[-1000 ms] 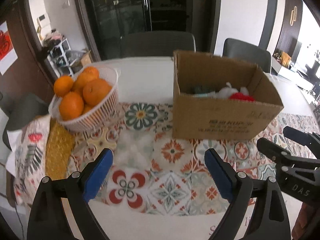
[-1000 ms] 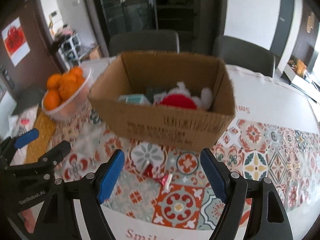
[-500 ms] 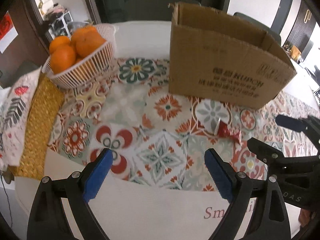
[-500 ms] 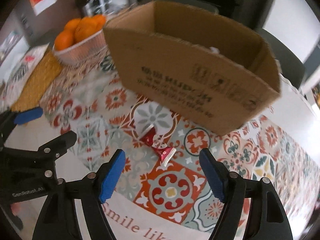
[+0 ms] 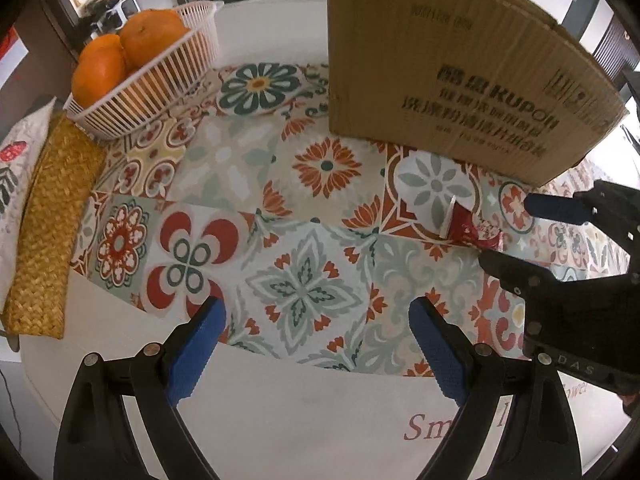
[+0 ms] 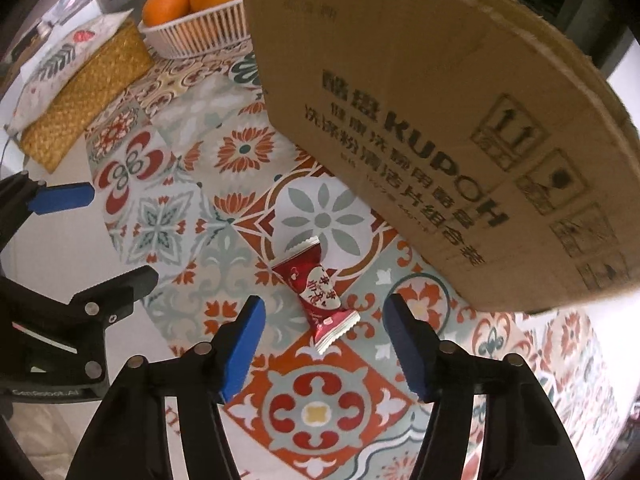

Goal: Organize soft objects
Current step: 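Move the right tool down toward the small red candy on the table, then grasp the small red candy with the right tool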

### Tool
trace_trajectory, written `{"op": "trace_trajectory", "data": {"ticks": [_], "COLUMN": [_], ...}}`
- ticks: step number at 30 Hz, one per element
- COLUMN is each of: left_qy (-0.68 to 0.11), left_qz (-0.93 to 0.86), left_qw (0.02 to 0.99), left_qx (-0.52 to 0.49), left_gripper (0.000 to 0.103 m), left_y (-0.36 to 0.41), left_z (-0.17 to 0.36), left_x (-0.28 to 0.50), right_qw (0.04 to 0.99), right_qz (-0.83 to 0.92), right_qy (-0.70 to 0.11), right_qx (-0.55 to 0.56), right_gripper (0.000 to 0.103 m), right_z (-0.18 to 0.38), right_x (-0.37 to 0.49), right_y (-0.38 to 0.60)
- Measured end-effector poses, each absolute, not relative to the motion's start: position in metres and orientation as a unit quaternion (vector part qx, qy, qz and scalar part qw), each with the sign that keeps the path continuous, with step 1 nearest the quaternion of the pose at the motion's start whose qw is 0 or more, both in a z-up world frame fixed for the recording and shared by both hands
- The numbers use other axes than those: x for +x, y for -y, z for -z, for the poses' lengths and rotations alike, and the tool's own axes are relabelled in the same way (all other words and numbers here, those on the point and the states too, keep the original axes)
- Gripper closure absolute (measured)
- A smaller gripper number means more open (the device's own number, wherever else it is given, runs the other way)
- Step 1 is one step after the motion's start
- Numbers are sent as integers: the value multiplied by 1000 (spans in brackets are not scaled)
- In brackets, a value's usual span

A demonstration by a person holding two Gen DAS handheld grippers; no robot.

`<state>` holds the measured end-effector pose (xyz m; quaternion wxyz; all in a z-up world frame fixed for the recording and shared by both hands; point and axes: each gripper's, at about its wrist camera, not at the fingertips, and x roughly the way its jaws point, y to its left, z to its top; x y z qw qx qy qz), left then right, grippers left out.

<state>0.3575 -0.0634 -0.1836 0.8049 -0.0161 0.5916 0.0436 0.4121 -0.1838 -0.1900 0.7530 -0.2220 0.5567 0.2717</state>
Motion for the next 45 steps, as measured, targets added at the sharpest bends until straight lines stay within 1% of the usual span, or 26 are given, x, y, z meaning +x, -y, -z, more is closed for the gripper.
{"op": "trace_trajectory", "data": {"ticks": [4, 9, 10, 18, 21, 26, 33, 45], "left_qy": [-601, -605, -606, -608, -607, -607, -601, -576], "left_qz": [-42, -37, -35, -42, -44, -45, -48, -35], "left_qw": [798, 796, 795, 793, 794, 794, 798, 816], "left_qx": [-14, -6, -5, -3, -1, -2, 5, 25], "left_gripper": [9, 9, 9, 9, 9, 9, 9, 9], "left_y": [64, 64, 64, 61, 60, 57, 51, 54], "left_z": [194, 201, 202, 207, 207, 208, 207, 186], "left_x": [362, 367, 368, 371, 372, 374, 375, 370], "right_qw": [742, 734, 732, 732, 734, 740, 756, 792], "right_qz": [-280, -292, -293, -295, -293, -285, -258, -211], "right_qy": [-559, -561, -562, -568, -570, -573, -578, -564], "right_qx": [-241, -249, -249, -235, -225, -207, -165, -105], "right_gripper": [47, 48, 51, 60, 65, 77, 78, 78], "right_z": [199, 210, 212, 223, 224, 224, 215, 184], "right_x": [417, 421, 423, 429, 430, 428, 420, 399], "right_y": [178, 170, 168, 162, 161, 167, 179, 197]}}
